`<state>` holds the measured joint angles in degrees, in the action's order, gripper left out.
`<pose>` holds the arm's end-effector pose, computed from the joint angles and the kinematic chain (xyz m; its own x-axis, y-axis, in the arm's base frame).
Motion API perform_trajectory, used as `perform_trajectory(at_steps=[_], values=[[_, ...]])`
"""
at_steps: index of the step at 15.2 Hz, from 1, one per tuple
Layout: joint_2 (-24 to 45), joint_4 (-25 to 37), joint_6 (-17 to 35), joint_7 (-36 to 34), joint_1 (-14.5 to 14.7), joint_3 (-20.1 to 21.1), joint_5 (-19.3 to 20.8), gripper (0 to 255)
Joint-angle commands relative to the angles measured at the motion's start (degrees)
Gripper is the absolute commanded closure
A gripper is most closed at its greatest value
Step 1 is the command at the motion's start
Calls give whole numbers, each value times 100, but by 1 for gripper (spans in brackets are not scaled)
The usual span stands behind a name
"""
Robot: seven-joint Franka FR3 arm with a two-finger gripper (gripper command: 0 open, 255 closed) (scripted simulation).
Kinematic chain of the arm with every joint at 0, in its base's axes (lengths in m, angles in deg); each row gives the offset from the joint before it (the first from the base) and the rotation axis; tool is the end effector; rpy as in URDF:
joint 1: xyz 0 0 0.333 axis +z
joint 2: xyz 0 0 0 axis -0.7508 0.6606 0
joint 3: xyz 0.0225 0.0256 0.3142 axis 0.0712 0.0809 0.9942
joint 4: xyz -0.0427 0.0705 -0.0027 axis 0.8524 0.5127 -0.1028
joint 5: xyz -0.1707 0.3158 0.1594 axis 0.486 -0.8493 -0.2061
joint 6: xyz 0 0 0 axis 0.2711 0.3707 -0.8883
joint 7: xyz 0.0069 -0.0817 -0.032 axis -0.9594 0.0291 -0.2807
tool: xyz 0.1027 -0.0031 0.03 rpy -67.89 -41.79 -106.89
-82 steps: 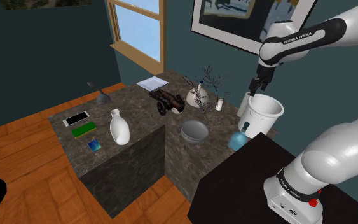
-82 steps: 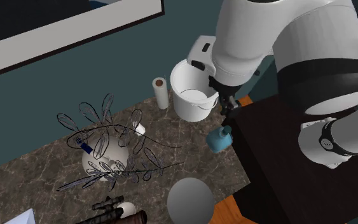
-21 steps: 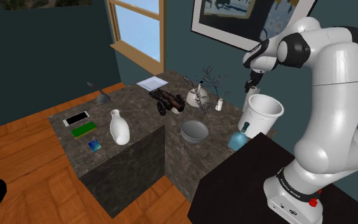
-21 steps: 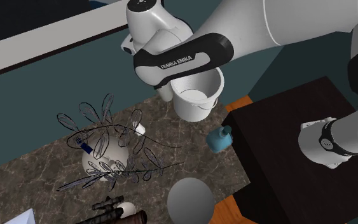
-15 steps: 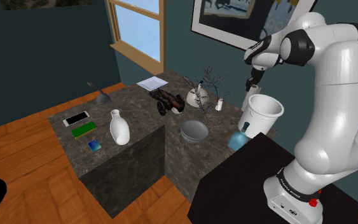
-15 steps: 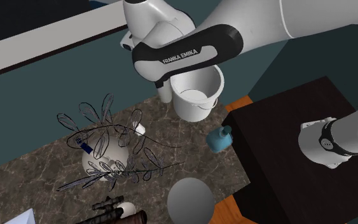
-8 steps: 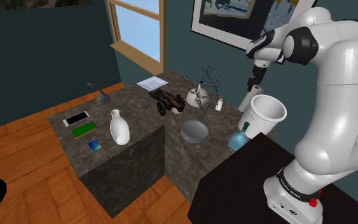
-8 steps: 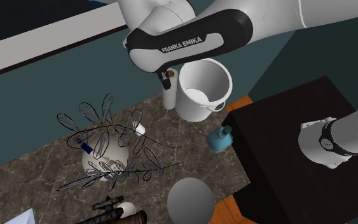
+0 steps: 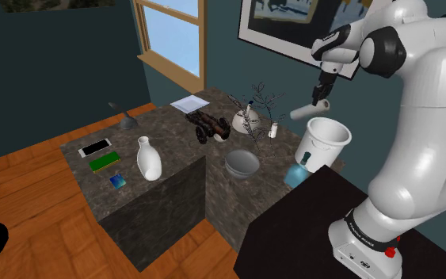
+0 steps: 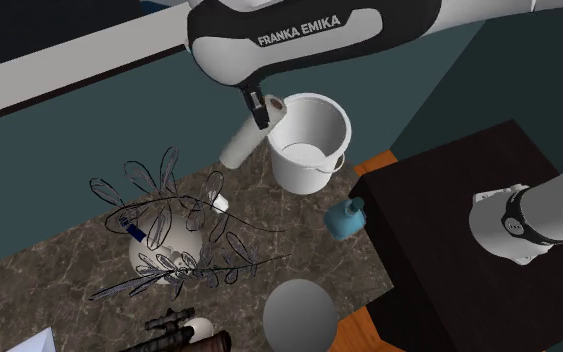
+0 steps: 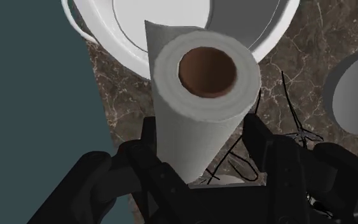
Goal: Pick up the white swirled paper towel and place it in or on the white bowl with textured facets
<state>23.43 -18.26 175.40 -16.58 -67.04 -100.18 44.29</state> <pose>0.4917 -0.4347 0.3273 0.9940 -0.0101 -0.1092 -0.0229 -0.9930 -0.1160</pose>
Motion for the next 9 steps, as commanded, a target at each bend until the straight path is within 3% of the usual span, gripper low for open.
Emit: perform_trajectory(at_steps=[1,9], values=[[-131,-211,1329,-83,165,-82,26,255],[-1295,-1578,1665,-1183,1235,-154,659,255]])
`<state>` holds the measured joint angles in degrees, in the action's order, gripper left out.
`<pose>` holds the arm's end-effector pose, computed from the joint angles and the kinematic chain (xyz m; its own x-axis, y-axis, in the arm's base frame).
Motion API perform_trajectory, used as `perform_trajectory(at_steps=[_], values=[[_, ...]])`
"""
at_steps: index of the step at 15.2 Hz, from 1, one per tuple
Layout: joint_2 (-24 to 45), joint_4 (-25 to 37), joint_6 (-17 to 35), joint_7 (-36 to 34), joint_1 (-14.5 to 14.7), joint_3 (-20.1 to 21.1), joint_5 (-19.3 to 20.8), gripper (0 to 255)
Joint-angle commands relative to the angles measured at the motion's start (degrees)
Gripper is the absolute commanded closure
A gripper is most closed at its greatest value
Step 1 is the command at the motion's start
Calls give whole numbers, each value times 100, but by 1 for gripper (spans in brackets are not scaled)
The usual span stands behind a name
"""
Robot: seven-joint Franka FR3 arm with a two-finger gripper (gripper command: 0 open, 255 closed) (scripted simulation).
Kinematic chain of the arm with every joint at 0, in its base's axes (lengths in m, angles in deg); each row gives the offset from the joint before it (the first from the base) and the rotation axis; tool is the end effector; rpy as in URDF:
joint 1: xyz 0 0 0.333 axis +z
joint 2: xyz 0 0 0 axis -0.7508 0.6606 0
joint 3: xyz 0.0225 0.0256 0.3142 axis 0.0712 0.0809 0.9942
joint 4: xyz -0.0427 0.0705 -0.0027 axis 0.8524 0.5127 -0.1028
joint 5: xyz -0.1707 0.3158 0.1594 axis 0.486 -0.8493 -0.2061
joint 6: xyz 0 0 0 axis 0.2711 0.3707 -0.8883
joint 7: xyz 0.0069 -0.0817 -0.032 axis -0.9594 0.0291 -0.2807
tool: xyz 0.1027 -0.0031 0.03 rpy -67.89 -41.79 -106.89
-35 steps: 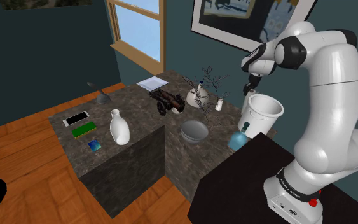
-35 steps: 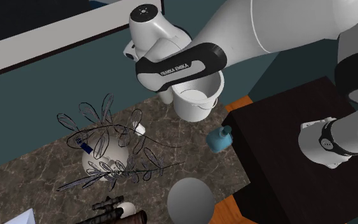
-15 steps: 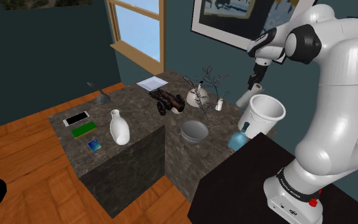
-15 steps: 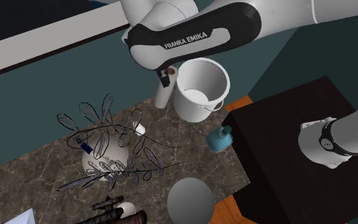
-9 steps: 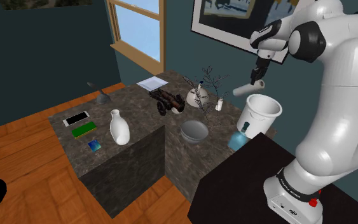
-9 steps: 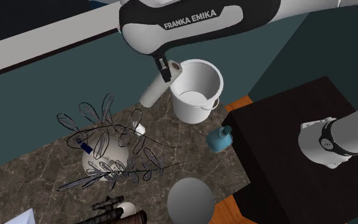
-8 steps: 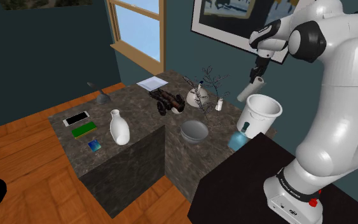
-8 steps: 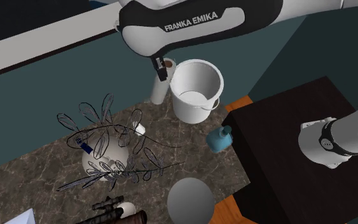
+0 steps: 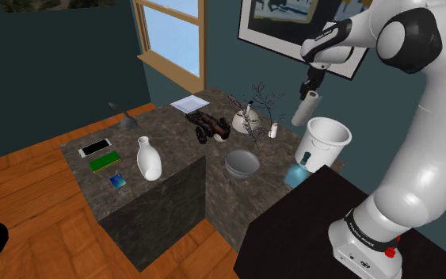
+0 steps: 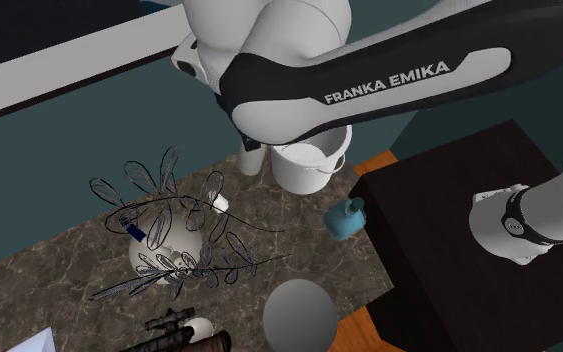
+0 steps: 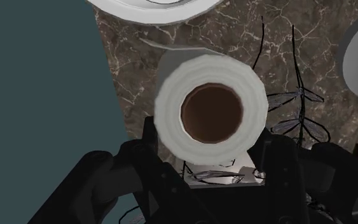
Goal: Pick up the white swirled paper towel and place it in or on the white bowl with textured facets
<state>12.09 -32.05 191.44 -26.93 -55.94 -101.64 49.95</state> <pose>0.5153 -0.3518 0.3620 0.9994 -0.0178 0.0312 -0.0194 -0.9985 0.0514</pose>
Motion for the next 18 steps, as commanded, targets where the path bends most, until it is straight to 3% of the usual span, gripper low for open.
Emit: perform_trajectory(at_steps=[1,9,18], values=[[-292,-334,82,-307,245,0,180,255],[-1200,-1151,102,-1655,1059,237,825,255],[-1819,-1542,-113,-3122,1757,787,1241,255]])
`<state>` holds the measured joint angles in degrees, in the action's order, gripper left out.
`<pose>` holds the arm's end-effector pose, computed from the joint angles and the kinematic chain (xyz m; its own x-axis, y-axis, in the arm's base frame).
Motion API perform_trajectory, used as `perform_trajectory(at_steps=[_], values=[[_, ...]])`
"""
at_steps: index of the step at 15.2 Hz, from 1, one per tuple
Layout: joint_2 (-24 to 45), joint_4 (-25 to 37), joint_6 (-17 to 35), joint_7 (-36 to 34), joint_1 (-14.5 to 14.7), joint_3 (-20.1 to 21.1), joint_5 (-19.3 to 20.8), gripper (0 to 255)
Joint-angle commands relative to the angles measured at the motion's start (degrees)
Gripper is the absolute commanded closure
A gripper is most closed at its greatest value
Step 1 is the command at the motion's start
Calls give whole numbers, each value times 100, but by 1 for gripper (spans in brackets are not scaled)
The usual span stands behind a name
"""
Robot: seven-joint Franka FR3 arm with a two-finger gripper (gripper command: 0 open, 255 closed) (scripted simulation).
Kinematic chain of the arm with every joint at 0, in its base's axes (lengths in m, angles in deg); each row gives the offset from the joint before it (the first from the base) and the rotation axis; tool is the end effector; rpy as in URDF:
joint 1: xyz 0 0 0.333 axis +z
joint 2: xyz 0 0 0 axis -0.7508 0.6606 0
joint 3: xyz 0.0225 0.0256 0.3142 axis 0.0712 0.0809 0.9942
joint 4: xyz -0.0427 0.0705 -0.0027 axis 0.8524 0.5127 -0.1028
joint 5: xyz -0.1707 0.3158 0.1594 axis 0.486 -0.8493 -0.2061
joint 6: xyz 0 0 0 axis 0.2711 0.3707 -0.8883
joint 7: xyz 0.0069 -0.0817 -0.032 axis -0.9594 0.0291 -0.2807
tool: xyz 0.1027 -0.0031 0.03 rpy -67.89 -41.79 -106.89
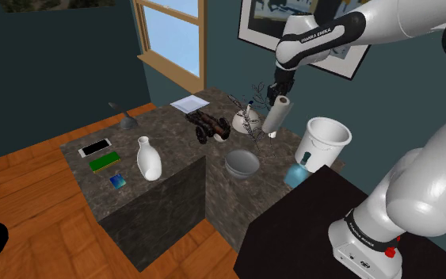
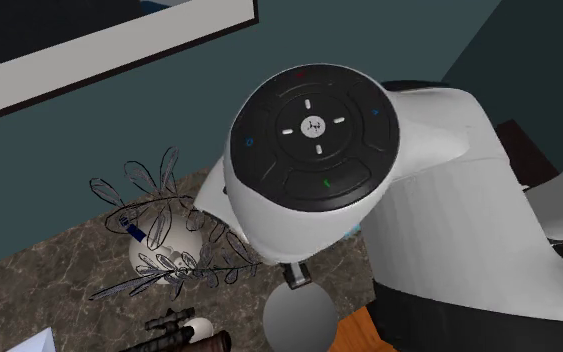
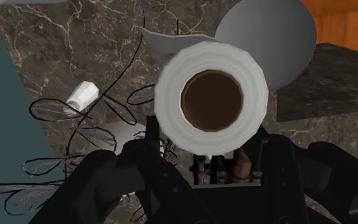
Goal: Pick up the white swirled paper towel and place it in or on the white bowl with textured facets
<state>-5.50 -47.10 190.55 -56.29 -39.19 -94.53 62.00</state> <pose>0.5296 -0.1198 0.3989 0.9994 -0.0171 0.0311 -0.0187 -0.9985 0.0516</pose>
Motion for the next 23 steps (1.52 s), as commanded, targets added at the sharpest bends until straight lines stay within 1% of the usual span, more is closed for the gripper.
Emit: perform_trajectory(at_steps=[1,6,11,23], values=[[-99,-48,-58,-339,152,146,58,255],[-206,0,-245,-1068,497,506,116,255],[-170,208,-456,-1736,829,856,112,255],[272,-260,444,-1703,812,844,22,255]])
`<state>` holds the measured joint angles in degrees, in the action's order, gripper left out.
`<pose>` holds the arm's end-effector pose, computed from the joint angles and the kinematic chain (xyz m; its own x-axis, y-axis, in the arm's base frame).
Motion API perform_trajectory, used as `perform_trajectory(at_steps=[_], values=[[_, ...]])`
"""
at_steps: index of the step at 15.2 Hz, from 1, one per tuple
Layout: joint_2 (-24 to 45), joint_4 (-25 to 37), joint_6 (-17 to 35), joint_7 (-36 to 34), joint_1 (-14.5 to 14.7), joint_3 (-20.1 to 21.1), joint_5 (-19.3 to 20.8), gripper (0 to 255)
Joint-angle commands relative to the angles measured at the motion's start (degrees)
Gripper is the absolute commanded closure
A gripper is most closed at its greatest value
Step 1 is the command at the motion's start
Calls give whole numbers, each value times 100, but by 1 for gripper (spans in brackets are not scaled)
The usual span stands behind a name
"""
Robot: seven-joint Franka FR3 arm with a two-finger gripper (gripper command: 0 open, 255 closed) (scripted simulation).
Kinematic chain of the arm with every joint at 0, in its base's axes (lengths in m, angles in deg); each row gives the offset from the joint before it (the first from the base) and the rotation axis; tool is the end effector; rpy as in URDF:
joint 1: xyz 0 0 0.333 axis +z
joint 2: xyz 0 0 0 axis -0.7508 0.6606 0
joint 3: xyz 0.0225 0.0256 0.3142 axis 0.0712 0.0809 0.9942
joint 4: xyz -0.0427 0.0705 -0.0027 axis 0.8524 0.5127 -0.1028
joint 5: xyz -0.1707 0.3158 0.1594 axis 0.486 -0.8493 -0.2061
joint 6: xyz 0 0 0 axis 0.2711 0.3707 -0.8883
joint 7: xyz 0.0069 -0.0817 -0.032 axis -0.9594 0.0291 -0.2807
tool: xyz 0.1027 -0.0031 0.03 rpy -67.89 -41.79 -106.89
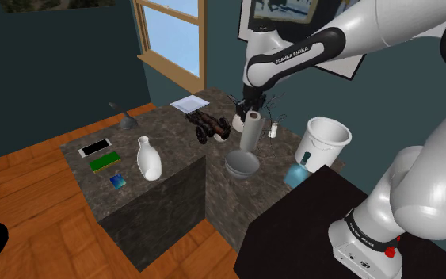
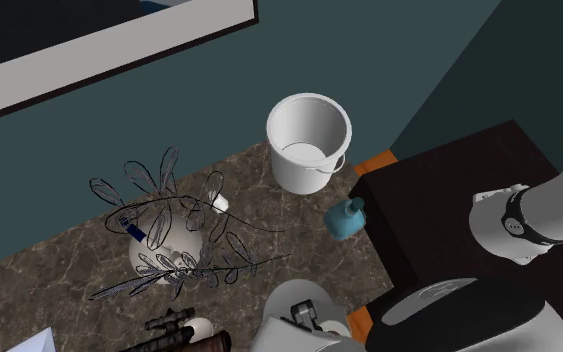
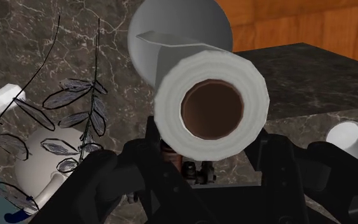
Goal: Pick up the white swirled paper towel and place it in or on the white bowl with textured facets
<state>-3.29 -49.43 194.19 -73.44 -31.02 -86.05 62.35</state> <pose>0.5394 0.0373 0.3658 0.9994 -0.0189 0.0306 -0.0204 -0.9984 0.0518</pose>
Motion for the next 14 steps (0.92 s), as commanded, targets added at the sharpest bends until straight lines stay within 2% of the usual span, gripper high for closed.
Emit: perform_trajectory(at_steps=[1,14], values=[[95,-58,155,17,-7,-3,-23,255],[772,-347,1107,111,-46,29,-208,255]])
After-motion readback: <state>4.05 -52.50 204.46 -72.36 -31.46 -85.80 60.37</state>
